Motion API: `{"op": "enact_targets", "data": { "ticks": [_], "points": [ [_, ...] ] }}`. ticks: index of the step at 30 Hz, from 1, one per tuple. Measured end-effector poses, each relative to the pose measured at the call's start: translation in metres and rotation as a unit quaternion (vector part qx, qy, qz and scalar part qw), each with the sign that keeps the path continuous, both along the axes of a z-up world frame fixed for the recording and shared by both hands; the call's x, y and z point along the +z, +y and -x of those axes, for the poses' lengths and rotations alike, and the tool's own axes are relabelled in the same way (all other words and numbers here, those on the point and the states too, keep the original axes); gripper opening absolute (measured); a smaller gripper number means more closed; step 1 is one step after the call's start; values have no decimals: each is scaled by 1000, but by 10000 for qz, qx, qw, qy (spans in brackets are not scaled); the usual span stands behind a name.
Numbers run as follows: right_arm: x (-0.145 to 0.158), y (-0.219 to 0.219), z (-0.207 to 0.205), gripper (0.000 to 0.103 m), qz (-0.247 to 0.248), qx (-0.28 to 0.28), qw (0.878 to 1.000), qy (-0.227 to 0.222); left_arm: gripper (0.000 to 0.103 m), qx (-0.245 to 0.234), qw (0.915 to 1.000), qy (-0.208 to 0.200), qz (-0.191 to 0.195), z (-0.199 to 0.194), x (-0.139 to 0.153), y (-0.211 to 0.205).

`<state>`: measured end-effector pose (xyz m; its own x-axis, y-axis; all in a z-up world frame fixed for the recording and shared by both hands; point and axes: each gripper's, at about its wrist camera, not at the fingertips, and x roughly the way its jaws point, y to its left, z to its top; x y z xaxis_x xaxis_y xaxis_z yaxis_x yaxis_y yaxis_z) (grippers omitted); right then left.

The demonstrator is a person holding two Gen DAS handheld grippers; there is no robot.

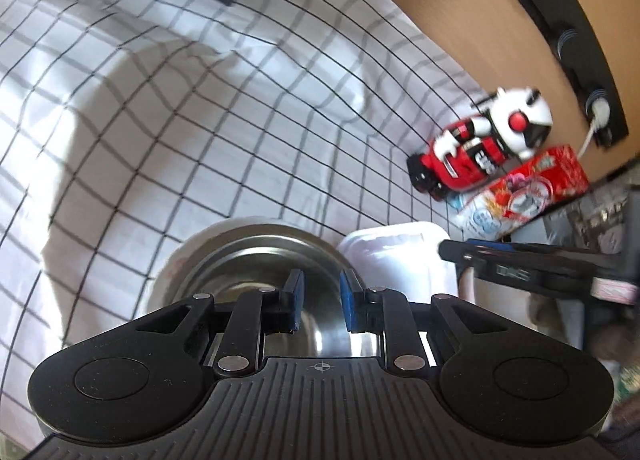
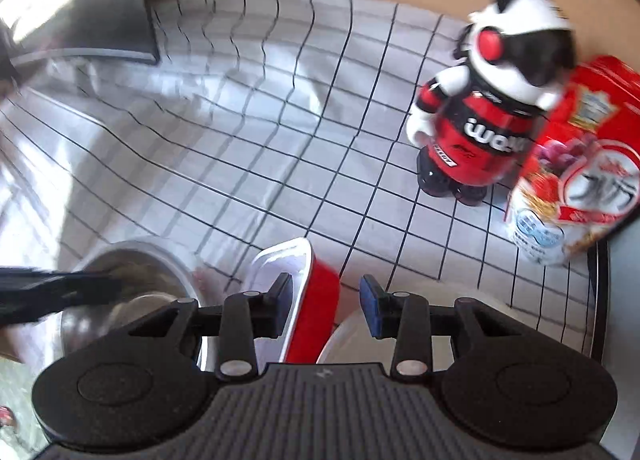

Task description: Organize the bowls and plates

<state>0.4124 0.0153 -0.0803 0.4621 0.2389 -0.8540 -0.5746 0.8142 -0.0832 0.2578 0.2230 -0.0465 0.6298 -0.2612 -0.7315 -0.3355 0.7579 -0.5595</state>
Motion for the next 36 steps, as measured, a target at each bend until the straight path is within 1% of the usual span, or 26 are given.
{"op": "enact_targets", "data": {
  "ticks": [1, 3, 5, 7, 10, 12, 14, 15, 16, 18, 20, 22, 24, 25, 26, 29, 31, 34, 36],
  "points": [
    [-5, 5, -5, 35, 109, 11, 9999, 38, 22, 85, 10000, -15, 46, 4, -2, 5],
    [-14, 16, -14, 20, 336, 77, 9993, 170, 22, 288, 9995, -18, 131, 12, -6, 14],
    [-12, 26, -17, 16, 456, 187, 9987, 108, 22, 472, 9987, 4, 201, 20, -10, 24],
    [-3, 32, -24, 16, 418, 223, 9989, -45, 22, 627, 9977, 47, 240, 27, -14, 31],
    [15, 42, -42, 15, 271, 169, 9987, -402, 22, 842, 9960, 174, 260, 36, -22, 41],
    [24, 46, -61, 15, 24, 42, 9989, -458, 20, 942, 9948, 277, 263, 42, -27, 44],
    [26, 48, -80, 15, -241, 1, 9983, -537, 19, 977, 9942, 268, 362, 45, -29, 45],
    [23, 49, -88, 15, -274, -34, 9978, -609, 19, 966, 9943, 281, 345, 44, -29, 44],
    [18, 47, -96, 15, -248, -141, 9973, -680, 19, 931, 9949, 293, 242, 43, -26, 40],
    [12, 40, -105, 16, -191, -299, 9970, -688, 19, 752, 9969, 242, 13, 37, -18, 31],
    [12, 24, -105, 17, -330, -392, 9972, -537, 20, 494, 9987, 115, -26, 29, -11, 19],
    [18, -1, -95, 17, -541, -464, 9966, -410, 20, 244, 9997, 10, -73, 16, -3, 6],
    [27, -32, -76, 20, -744, -470, 9954, -392, 20, -88, 9999, -111, -82, -1, 6, -11],
    [30, -45, -68, 23, -799, -478, 9948, -408, 20, -261, 9995, -172, -68, -9, 9, -21],
    [34, -61, -57, 25, -844, -512, 9941, -440, 20, -479, 9986, -232, -60, -20, 13, -33],
    [33, -103, -33, 26, -913, -701, 9916, -586, 20, -1074, 9936, -351, -75, -48, 19, -73],
    [28, -128, -20, 26, -940, -914, 9890, -687, 20, -1389, 9897, -340, -106, -64, 18, -98],
    [11, -159, -12, 26, -1064, -1282, 9846, -520, 20, -1681, 9852, -116, -314, -82, 12, -127],
    [-3, -178, -9, 30, -1212, -1538, 9800, -344, 22, -1830, 9819, -92, -486, -86, 12, -141]
  ]
}}
